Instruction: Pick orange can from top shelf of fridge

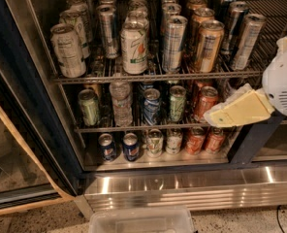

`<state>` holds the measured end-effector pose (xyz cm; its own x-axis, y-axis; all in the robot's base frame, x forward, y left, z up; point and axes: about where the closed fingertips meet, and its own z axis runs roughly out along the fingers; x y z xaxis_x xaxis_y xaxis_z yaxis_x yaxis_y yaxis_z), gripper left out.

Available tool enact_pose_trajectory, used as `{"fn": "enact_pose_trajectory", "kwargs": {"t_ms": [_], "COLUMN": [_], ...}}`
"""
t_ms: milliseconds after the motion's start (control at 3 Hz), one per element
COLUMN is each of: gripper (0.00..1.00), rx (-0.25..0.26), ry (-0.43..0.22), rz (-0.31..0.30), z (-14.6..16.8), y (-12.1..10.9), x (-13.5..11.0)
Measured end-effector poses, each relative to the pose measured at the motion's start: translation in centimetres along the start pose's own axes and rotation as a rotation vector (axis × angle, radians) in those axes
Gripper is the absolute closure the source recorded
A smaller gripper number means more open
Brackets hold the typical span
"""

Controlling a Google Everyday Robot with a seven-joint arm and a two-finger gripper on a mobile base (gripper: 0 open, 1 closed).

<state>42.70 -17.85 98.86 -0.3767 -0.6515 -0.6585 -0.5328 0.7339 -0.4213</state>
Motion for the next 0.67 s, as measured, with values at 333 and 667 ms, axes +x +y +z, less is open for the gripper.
{"fn": "enact_pose_trajectory", "kwargs": {"t_ms": [333, 667], "gripper": [0.0, 0.0], "rx": [0.005, 0.028], "ry": [-0.035, -0.108], "rz": [0.01, 0.092], "z": [-0.01, 0.19], "y": [0.16, 0.13], "x": [-0.92, -1.69]}}
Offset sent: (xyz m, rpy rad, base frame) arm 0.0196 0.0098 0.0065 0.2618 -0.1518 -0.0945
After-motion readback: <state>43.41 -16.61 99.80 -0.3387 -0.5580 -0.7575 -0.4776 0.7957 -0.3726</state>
